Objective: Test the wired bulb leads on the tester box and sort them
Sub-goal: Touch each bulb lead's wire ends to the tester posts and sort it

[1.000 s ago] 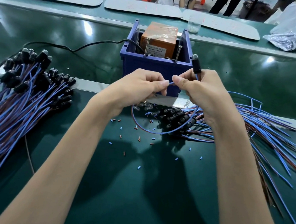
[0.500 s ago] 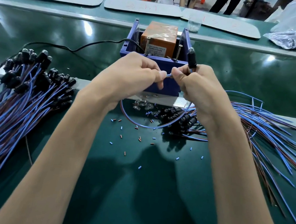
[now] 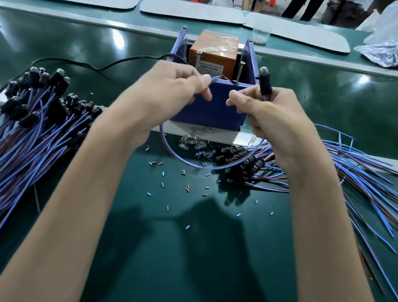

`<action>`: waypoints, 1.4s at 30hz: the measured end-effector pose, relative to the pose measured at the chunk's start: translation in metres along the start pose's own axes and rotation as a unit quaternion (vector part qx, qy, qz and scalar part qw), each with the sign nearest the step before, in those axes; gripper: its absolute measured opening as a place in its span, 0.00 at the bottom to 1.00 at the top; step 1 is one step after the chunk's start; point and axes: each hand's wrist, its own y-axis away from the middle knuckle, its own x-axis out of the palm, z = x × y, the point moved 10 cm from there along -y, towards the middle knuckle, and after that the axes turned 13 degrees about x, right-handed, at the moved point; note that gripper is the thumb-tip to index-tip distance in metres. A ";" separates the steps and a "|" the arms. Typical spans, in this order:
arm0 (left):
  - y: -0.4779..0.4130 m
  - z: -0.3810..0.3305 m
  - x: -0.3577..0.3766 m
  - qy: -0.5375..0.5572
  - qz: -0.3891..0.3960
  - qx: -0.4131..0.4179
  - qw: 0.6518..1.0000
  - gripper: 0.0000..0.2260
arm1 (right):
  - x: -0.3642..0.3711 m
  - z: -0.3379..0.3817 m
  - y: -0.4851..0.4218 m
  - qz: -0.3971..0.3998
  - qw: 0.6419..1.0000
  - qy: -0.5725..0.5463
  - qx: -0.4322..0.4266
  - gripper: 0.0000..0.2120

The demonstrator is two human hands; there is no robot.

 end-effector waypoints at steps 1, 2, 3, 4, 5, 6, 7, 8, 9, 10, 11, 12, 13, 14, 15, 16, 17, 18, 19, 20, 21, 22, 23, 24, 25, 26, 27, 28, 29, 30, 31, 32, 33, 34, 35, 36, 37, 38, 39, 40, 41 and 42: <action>0.000 -0.001 0.005 0.006 0.008 0.000 1.000 0.16 | 0.000 0.000 0.000 -0.003 1.000 0.016 -0.003 0.10; 0.000 -0.001 0.010 0.014 0.016 0.000 1.000 0.15 | 0.000 0.000 -0.001 -0.008 1.000 0.029 -0.004 0.11; 0.000 -0.002 0.014 0.022 0.021 0.001 1.000 0.15 | -0.002 -0.001 -0.002 -0.016 0.999 0.039 -0.001 0.11; 0.000 -0.002 0.017 0.028 0.025 0.001 0.999 0.15 | -0.004 -0.002 -0.003 -0.026 0.998 0.048 0.004 0.10; 0.000 -0.002 0.020 0.031 0.026 0.001 0.999 0.14 | -0.005 -0.004 -0.004 -0.036 0.998 0.053 0.011 0.10; 0.000 -0.002 0.021 0.037 0.026 -0.001 0.999 0.14 | -0.006 -0.005 -0.004 -0.041 0.998 0.054 0.016 0.10; 0.000 -0.001 0.023 0.049 0.023 -0.005 0.999 0.14 | -0.007 -0.005 -0.004 -0.043 0.998 0.051 0.018 0.10; 0.000 0.000 0.024 0.066 0.018 -0.009 0.998 0.14 | -0.007 -0.004 -0.004 -0.043 0.998 0.047 0.018 0.10; 0.000 0.001 0.024 0.083 0.012 -0.012 0.996 0.14 | -0.006 -0.003 -0.003 -0.041 0.998 0.043 0.016 0.10; -0.001 0.001 0.024 0.096 0.004 -0.014 0.995 0.13 | -0.006 -0.001 -0.002 -0.038 0.998 0.039 0.013 0.10; -0.001 0.002 0.024 0.104 -0.006 -0.016 0.994 0.13 | -0.005 0.000 -0.001 -0.032 0.999 0.033 0.009 0.10; -0.001 0.003 0.023 0.111 -0.018 -0.017 0.993 0.13 | -0.003 0.001 0.001 -0.023 0.999 0.025 0.005 0.10; -0.001 0.003 0.022 0.121 -0.034 -0.016 0.992 0.13 | 0.000 0.002 0.002 -0.011 1.000 0.015 0.003 0.10; -0.001 0.004 0.021 0.135 -0.052 -0.014 0.989 0.12 | 0.003 0.003 0.004 0.000 1.000 0.005 0.002 0.11; 0.000 0.004 0.020 0.155 -0.068 -0.014 0.986 0.10 | 0.005 0.003 0.005 0.010 1.000 -0.004 0.004 0.11; 0.001 0.005 0.021 0.179 -0.082 -0.020 0.980 0.09 | 0.008 0.003 0.006 0.019 1.000 -0.015 0.007 0.12; 0.001 0.006 0.024 0.213 -0.093 -0.029 0.972 0.08 | 0.011 0.003 0.006 0.026 0.999 -0.028 0.011 0.14; 0.003 0.006 0.029 0.258 -0.102 -0.042 0.960 0.08 | 0.013 0.002 0.006 0.033 0.998 -0.041 0.016 0.15; 0.004 0.007 0.034 0.313 -0.114 -0.057 0.941 0.07 | 0.014 0.001 0.006 0.038 0.998 -0.050 0.019 0.16; 0.006 0.008 0.038 0.367 -0.128 -0.072 0.919 0.07 | 0.015 0.001 0.006 0.043 0.997 -0.053 0.023 0.16; 0.007 0.008 0.041 0.412 -0.141 -0.085 0.896 0.07 | 0.016 0.000 0.007 0.049 0.997 -0.054 0.024 0.14; 0.007 0.009 0.045 0.447 -0.152 -0.099 0.876 0.08 | 0.017 0.001 0.009 0.057 0.996 -0.058 0.020 0.11; 0.008 0.011 0.047 0.470 -0.159 -0.113 0.861 0.08 | 0.017 0.003 0.010 0.065 0.996 -0.064 0.009 0.08; 0.010 0.013 0.049 0.486 -0.164 -0.127 0.849 0.08 | 0.017 0.006 0.012 0.070 0.995 -0.069 -0.006 0.04; 0.011 0.014 0.051 0.499 -0.169 -0.140 0.838 0.08 | 0.017 0.008 0.013 0.073 0.995 -0.067 -0.018 0.02; 0.012 0.015 0.053 0.513 -0.171 -0.149 0.828 0.08 | 0.017 0.010 0.014 0.074 0.995 -0.062 -0.026 0.02; 0.012 0.015 0.056 0.528 -0.172 -0.153 0.817 0.08 | 0.018 0.011 0.014 0.074 0.995 -0.054 -0.030 0.03; 0.013 0.015 0.058 0.540 -0.171 -0.155 0.809 0.08 | 0.018 0.010 0.014 0.074 0.996 -0.048 -0.031 0.03; 0.013 0.015 0.060 0.545 -0.170 -0.156 0.806 0.08 | 0.018 0.010 0.014 0.070 0.996 -0.046 -0.031 0.04; 0.013 0.015 0.061 0.541 -0.169 -0.156 0.809 0.08 | 0.017 0.009 0.013 0.065 0.996 -0.048 -0.029 0.04; 0.013 0.016 0.062 0.529 -0.169 -0.156 0.817 0.08 | 0.016 0.009 0.013 0.060 0.996 -0.058 -0.026 0.04; 0.013 0.017 0.061 0.511 -0.173 -0.155 0.828 0.08 | 0.015 0.008 0.012 0.059 0.995 -0.079 -0.020 0.04; 0.013 0.019 0.059 0.489 -0.179 -0.150 0.841 0.07 | 0.013 0.007 0.010 0.061 0.992 -0.108 -0.012 0.06; 0.013 0.022 0.057 0.465 -0.187 -0.145 0.853 0.07 | 0.012 0.006 0.009 0.063 0.989 -0.137 -0.002 0.08; 0.012 0.024 0.053 0.442 -0.194 -0.136 0.865 0.06 | 0.010 0.006 0.008 0.060 0.986 -0.159 0.008 0.10; 0.012 0.025 0.049 0.423 -0.200 -0.128 0.874 0.06 | 0.007 0.006 0.007 0.050 0.985 -0.167 0.015 0.12; 0.011 0.026 0.045 0.408 -0.206 -0.120 0.881 0.05 | 0.004 0.005 0.006 0.036 0.985 -0.166 0.017 0.12; 0.010 0.027 0.041 0.396 -0.212 -0.111 0.887 0.05 | 0.000 0.005 0.005 0.021 0.987 -0.161 0.015 0.13; 0.009 0.027 0.037 0.385 -0.217 -0.100 0.892 0.05 | -0.004 0.004 0.004 0.003 0.988 -0.155 0.010 0.12; 0.008 0.026 0.034 0.377 -0.221 -0.088 0.895 0.06 | -0.009 0.003 0.003 -0.018 0.989 -0.150 0.003 0.12; 0.006 0.026 0.031 0.374 -0.225 -0.078 0.896 0.07 | -0.014 0.003 0.001 -0.040 0.988 -0.148 -0.002 0.11; 0.005 0.026 0.029 0.372 -0.231 -0.073 0.896 0.09 | -0.020 0.002 0.000 -0.058 0.987 -0.149 -0.003 0.10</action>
